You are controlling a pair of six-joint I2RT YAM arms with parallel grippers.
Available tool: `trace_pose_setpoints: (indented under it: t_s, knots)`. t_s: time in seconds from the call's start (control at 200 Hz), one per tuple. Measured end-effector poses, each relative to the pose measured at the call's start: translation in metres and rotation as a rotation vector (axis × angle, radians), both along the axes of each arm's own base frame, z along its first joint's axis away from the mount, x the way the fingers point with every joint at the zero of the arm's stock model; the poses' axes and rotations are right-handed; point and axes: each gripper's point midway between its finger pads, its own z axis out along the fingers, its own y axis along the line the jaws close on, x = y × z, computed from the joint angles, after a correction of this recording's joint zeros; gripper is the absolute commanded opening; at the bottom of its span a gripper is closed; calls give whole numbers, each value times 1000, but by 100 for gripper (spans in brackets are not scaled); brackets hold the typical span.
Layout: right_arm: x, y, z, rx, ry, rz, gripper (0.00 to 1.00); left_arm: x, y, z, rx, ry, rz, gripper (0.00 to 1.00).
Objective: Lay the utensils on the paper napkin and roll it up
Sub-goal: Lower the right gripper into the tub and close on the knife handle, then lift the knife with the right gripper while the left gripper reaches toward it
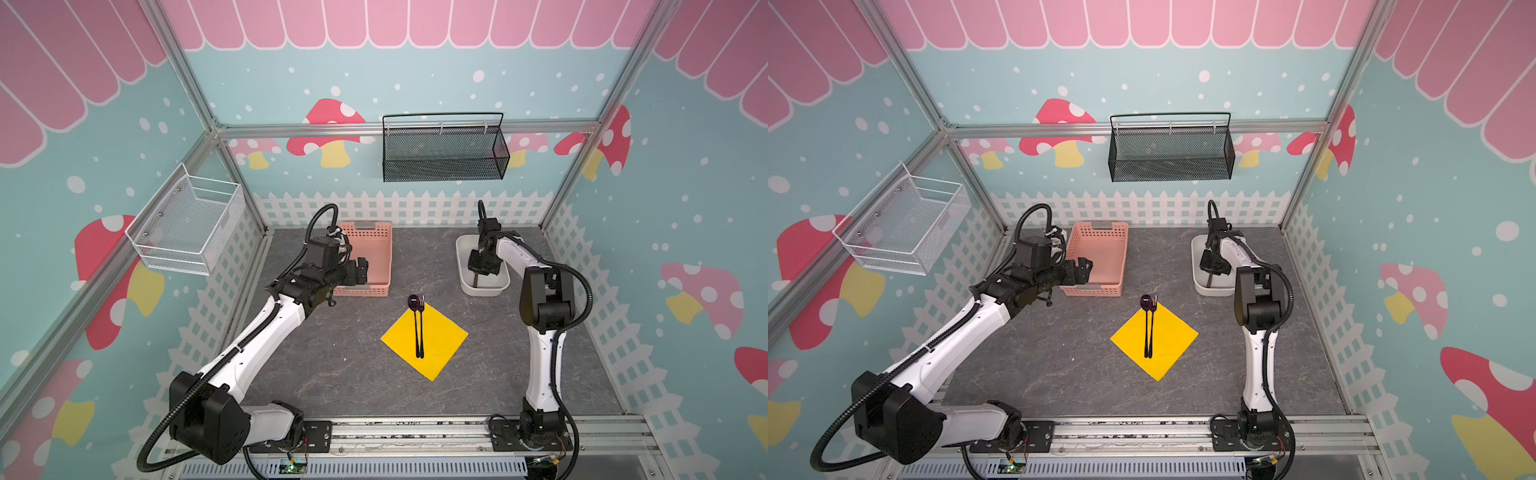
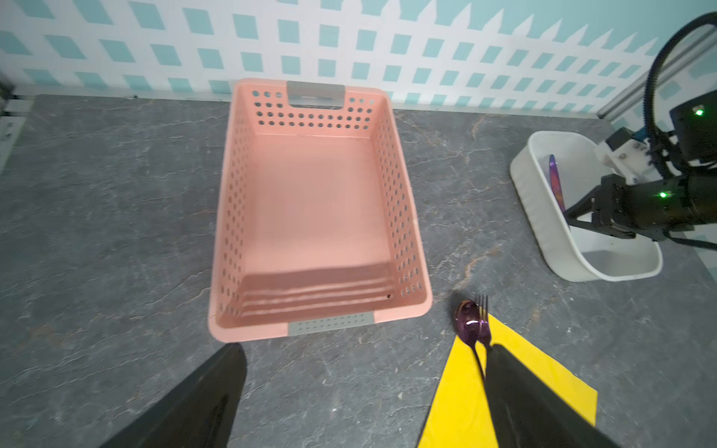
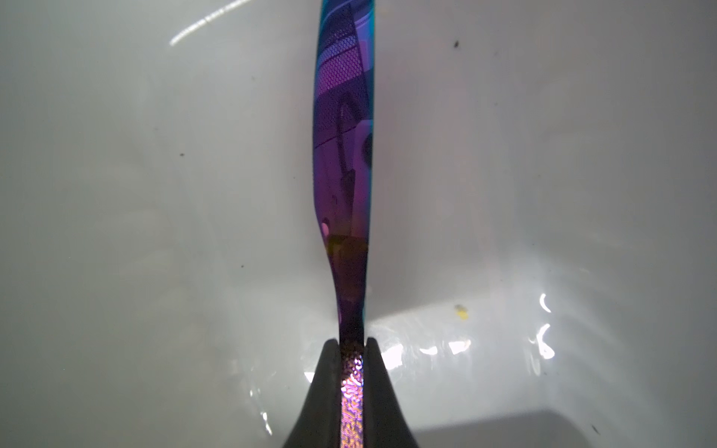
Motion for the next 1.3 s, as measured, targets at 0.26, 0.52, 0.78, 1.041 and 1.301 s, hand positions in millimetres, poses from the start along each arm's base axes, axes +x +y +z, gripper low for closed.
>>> trace_pose_setpoints:
  t_s: [0.26,0.52,0.78,1.041,1.301]
  knots:
    - [-2,1,33,8,-71,14,7,-4,-55,-24,-44,80,-108,96]
    - [-13,0,39,9,-83,22,7,-7,-94,-27,-139,97,-188,92]
    - [-16,3,63,29,-140,31,7,0,-142,-35,-335,146,-277,86]
    - [-27,8,79,66,-173,46,7,0,-198,-52,-478,235,-386,81]
    - [-46,20,80,139,-174,75,7,-1,-257,-63,-547,314,-494,77]
